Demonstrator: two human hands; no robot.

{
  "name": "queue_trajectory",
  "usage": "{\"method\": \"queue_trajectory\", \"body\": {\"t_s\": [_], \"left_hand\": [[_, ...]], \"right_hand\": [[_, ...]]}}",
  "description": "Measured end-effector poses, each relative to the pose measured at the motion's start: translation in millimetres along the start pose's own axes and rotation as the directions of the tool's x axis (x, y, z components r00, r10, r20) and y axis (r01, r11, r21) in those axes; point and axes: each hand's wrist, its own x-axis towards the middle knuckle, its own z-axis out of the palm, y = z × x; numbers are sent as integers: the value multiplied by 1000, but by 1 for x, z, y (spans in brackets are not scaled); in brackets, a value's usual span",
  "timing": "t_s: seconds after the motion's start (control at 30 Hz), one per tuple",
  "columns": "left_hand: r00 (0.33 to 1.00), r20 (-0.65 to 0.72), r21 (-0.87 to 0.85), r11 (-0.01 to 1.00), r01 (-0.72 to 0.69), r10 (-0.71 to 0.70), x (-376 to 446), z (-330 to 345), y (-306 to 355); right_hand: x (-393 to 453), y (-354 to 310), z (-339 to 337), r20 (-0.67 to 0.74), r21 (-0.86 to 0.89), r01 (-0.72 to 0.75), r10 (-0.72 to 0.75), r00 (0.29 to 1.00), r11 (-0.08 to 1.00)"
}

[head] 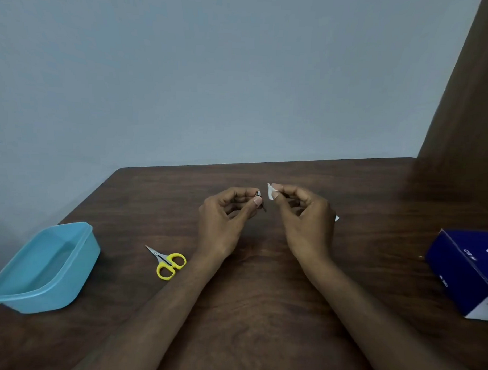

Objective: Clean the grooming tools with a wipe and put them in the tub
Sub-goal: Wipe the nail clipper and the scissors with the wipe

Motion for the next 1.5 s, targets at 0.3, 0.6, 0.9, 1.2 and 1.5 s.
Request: {"method": "queue_trajectory", "body": {"t_s": [0.3, 0.6, 0.9, 1.2, 1.5], "left_hand": [[1000, 8, -50, 998, 25, -25, 1, -4, -1], [1000, -2, -36, 999, 21, -21, 1, -3, -1], [999, 33, -110, 993, 32, -28, 0, -2, -1], [992, -66, -102, 989, 105, -112, 6, -2, -4], [995, -33, 15, 995, 99, -98, 5, -5, -6]], "right_hand": [[-5, 1, 4, 131, -151, 209, -190, 973, 966], [-5, -1, 4, 116, -161, 220, -203, 972, 962], [-5, -1, 3, 109, -182, 235, -218, 970, 955], [-7, -2, 5, 139, -243, 209, -179, 974, 947], [-10, -8, 6, 139, -157, 221, -200, 970, 963]]}}
